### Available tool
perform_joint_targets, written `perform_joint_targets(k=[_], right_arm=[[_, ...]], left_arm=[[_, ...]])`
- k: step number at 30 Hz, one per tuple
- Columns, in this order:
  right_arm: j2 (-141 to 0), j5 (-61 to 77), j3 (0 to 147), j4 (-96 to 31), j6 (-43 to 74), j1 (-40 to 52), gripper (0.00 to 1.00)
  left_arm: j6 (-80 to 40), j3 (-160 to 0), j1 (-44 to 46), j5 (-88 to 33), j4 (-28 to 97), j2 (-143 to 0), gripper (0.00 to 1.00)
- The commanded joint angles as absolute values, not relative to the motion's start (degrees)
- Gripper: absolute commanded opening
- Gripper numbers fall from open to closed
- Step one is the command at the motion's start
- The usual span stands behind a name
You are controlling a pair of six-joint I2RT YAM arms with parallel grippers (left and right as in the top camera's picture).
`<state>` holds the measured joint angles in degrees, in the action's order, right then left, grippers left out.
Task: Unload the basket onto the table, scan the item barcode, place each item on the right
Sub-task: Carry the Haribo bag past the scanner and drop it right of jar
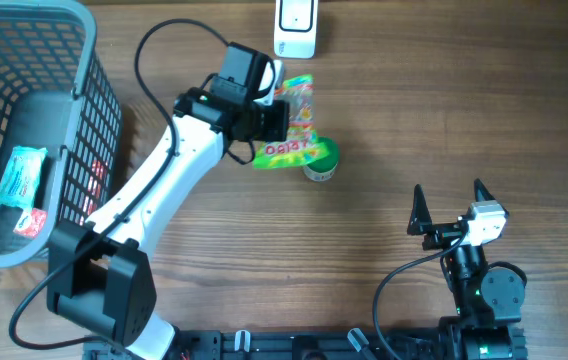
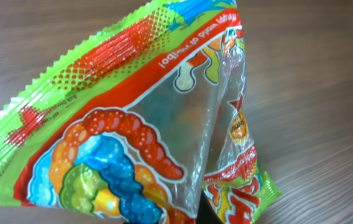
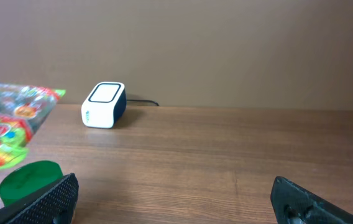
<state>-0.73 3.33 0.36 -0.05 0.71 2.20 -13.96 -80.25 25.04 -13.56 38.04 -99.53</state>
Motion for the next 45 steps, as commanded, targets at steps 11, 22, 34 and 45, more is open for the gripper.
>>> perform_joint_targets(k=[11,22,34,45], right_arm=[[-0.3,2.6,0.3,0.1,0.0,2.0,1.0],[-0.3,2.6,0.3,0.1,0.0,2.0,1.0],[-0.3,2.6,0.3,0.1,0.0,2.0,1.0],[-0.3,2.6,0.3,0.1,0.0,2.1,1.0]], left_arm=[[-20.3,-80.8,38.9,-15.6,17.2,-106.0,0.04],[-24.3,-80.8,41.5,-22.5,12.5,-115.1,0.04],[-24.5,-80.8,44.1,-20.0,12.1,-116.3,0.49],[-22.9,-94.8,41.2,-18.6,16.1,-112.4,1.0]])
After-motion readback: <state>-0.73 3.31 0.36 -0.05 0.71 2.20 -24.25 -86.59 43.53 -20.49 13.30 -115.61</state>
